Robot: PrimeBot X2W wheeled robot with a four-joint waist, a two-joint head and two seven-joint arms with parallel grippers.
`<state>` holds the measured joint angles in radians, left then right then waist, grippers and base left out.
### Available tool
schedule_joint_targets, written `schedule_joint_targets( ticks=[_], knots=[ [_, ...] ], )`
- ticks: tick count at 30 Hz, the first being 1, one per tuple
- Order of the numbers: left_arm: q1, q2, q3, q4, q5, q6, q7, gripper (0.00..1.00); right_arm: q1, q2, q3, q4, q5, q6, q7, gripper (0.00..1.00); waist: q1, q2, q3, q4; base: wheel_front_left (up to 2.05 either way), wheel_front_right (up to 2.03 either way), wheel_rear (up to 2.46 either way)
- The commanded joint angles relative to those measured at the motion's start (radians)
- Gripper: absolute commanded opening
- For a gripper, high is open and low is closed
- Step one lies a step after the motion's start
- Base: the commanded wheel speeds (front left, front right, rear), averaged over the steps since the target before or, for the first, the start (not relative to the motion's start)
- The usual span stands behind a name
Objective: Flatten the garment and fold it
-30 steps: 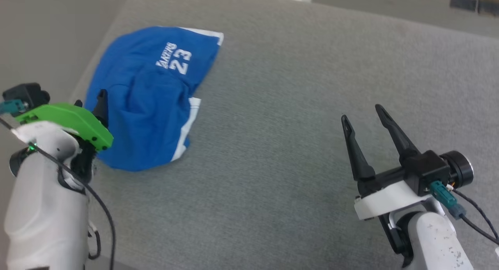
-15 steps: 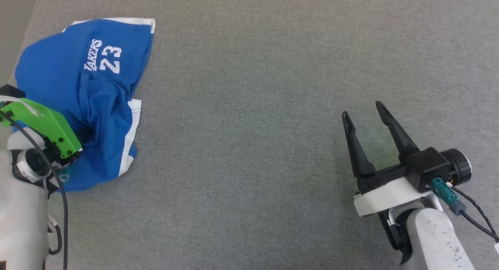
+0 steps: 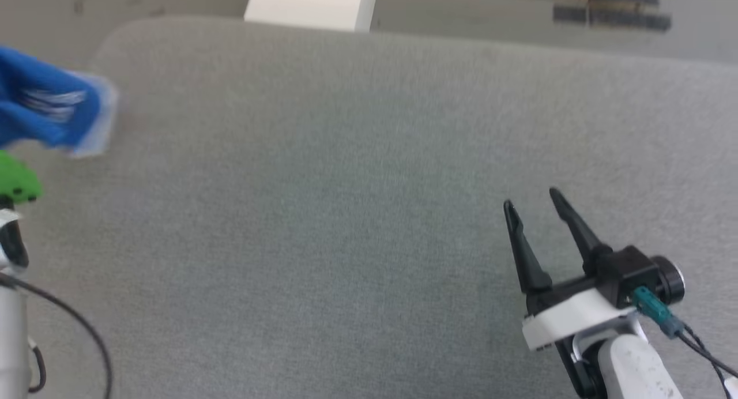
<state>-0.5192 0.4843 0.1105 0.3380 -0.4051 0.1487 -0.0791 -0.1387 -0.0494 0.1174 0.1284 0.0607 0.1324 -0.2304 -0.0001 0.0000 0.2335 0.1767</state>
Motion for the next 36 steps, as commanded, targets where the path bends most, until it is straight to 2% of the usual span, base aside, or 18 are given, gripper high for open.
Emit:
schedule_joint_targets(
  ticks=[1, 5, 8, 16, 21, 23, 27, 29, 36],
  knots=[
    [-0.023, 0.0, -0.016, -0.026, 0.021, -0.009, -0.045, 0.0, 0.016, -0.001, -0.005, 0.003, 0.007, -0.002, -0.009, 1.0, 0.0001, 0.0, -0.106, -0.01, 0.0, 0.0, 0.0],
    [-0.063, -0.018, -0.072, -0.096, 0.064, -0.027, -0.119, 0.0, 0.04, -0.001, -0.011, 0.006, 0.02, -0.002, -0.01, 1.0, 0.0001, 0.0, -0.154, -0.036, 0.0, 0.0, 0.0],
    [-0.088, -0.056, -0.133, -0.147, 0.092, -0.036, -0.138, 0.0, 0.052, -0.001, -0.012, 0.005, 0.027, -0.002, -0.009, 1.0, 0.0001, 0.0, -0.18, -0.062, 0.0, 0.0, 0.0],
    [-0.139, -0.225, -0.326, -0.195, 0.101, -0.089, -0.138, 0.0, 0.067, -0.001, -0.01, -0.008, 0.029, -0.002, 0.002, 1.0, 0.0001, 0.0, -0.201, -0.173, 0.0, 0.0, 0.0],
    [-0.142, -0.348, -0.444, -0.133, 0.074, -0.135, -0.123, 0.0, 0.067, -0.001, -0.011, -0.019, 0.031, -0.002, 0.01, 1.0, 0.0001, 0.0, -0.189, -0.258, 0.0, 0.0, 0.0],
    [-0.137, -0.377, -0.493, -0.08, 0.066, -0.159, -0.103, 0.0, 0.067, -0.001, -0.011, -0.021, 0.032, -0.002, 0.01, 1.0, 0.0001, 0.0, -0.183, -0.291, 0.0, 0.0, 0.0],
    [-0.12, -0.41, -0.586, 0.052, 0.046, -0.193, -0.017, 0.0, 0.069, -0.001, -0.019, -0.022, 0.034, -0.002, 0.009, 1.0, 0.0001, 0.0, -0.173, -0.345, 0.0, 0.0, 0.0],
    [-0.106, -0.418, -0.639, 0.13, 0.037, -0.209, 0.06, 0.0, 0.07, -0.001, -0.02, -0.021, 0.035, -0.002, 0.009, 1.0, 0.0001, 0.0, -0.169, -0.367, 0.0, 0.0, 0.0],
    [-0.042, -0.43, -0.764, 0.362, -0.057, -0.253, 0.409, 0.0, 0.075, -0.001, -0.016, -0.017, 0.04, -0.002, 0.003, 1.0, 0.0001, 0.0, -0.165, -0.412, 0.0, 0.0, 0.0]
  ],
)
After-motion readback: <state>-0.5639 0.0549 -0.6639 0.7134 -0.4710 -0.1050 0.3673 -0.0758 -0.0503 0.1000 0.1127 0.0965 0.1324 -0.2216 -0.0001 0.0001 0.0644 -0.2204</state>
